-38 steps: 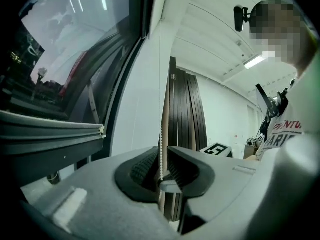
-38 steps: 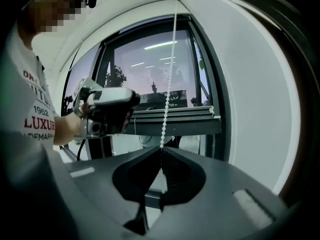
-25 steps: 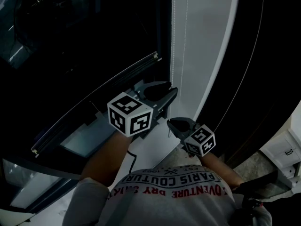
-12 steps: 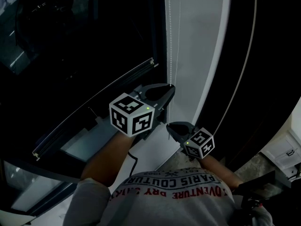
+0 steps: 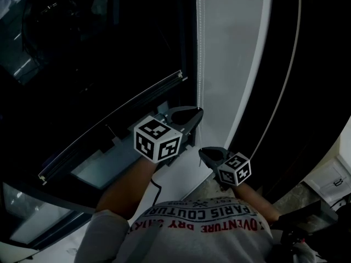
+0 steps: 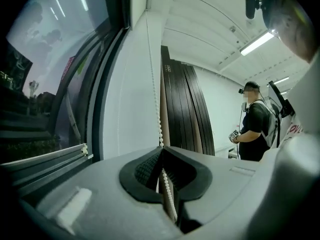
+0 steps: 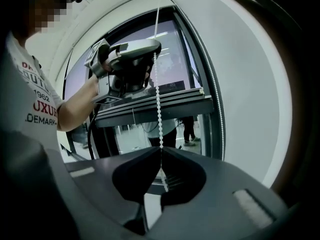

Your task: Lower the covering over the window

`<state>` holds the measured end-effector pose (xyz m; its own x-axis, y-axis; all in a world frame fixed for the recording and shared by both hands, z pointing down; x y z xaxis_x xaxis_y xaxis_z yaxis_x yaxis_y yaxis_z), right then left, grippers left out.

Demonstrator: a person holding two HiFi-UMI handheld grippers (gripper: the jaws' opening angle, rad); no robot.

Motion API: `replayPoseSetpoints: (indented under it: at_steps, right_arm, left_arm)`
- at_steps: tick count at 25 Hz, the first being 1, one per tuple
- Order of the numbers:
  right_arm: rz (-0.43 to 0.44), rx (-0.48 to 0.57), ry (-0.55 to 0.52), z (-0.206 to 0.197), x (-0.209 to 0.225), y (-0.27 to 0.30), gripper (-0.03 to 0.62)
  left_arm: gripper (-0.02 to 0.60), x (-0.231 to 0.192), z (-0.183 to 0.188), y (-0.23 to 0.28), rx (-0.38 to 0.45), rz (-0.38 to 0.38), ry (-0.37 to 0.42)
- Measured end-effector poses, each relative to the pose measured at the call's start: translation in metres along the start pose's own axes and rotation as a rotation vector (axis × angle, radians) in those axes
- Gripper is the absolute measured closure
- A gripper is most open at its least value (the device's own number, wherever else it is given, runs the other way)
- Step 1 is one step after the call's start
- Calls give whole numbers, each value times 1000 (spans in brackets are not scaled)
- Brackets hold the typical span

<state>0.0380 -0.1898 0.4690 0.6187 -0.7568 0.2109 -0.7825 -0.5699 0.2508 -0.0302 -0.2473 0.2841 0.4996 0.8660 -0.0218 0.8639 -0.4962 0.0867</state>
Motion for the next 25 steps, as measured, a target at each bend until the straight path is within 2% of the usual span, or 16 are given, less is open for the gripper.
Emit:
replayPoseSetpoints:
  at_steps: [5,7,10,15,21,25]
  right_arm:
    - [-5,-32,-9,-1,3,-1,585]
    - [-17,-45,-10,-4,5,-2,547]
    - [-51,-51,-9,-5,8,-6,506]
    - [-67,-3,11,4,16,-18,487]
    - [-88,106,19,42,27,-42,480]
    - [-57,181,-5,76,26,-49,467]
  left_arm:
    - [574,-5,-1,-4,16,11,-5]
    - [575,-2,-8,-3,-19,6,8]
    - [575,4,-37,2,-104,-4,16]
    - [574,-7,-70,0,-116,32,-54]
    - [574,-7,-110,4,-216,54,-37]
    - [574,-10,-125,4,-191,92,-79]
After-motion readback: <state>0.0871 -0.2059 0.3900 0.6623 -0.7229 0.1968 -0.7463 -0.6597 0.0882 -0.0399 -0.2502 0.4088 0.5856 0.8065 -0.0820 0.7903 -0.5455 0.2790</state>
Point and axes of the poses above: the fingertips, and each gripper's own axes: y forward along the fingers, x to its right, z out of its top, the point moved 5 cm from there along -y, backward along the fingers, and after that the axes turned 9 degrees about z, right-handed, at the moved point
